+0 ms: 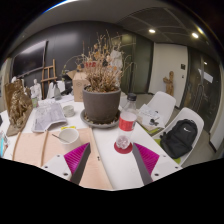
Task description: Pour water
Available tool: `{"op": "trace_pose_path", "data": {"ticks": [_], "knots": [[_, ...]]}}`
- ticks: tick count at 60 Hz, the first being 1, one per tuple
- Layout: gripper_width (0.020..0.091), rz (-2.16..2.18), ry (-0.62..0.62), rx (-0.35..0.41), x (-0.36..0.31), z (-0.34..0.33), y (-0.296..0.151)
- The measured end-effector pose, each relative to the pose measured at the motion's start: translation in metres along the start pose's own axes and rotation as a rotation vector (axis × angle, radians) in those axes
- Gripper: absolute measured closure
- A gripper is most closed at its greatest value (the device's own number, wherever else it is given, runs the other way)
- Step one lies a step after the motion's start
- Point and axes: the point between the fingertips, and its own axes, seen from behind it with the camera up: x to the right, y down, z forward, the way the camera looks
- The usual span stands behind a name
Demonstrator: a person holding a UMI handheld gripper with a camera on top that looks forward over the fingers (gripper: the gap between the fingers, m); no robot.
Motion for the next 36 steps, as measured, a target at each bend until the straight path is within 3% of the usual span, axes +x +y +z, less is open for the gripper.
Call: {"op": "trace_pose_path", "data": {"ticks": [21, 36], "knots": [[0.0244, -0.055, -0.052, 0.009, -0.102, -0.224, 0.017], [0.0249, -0.078, -0.083, 0.0, -0.142, -0.298, 0.042]]}}
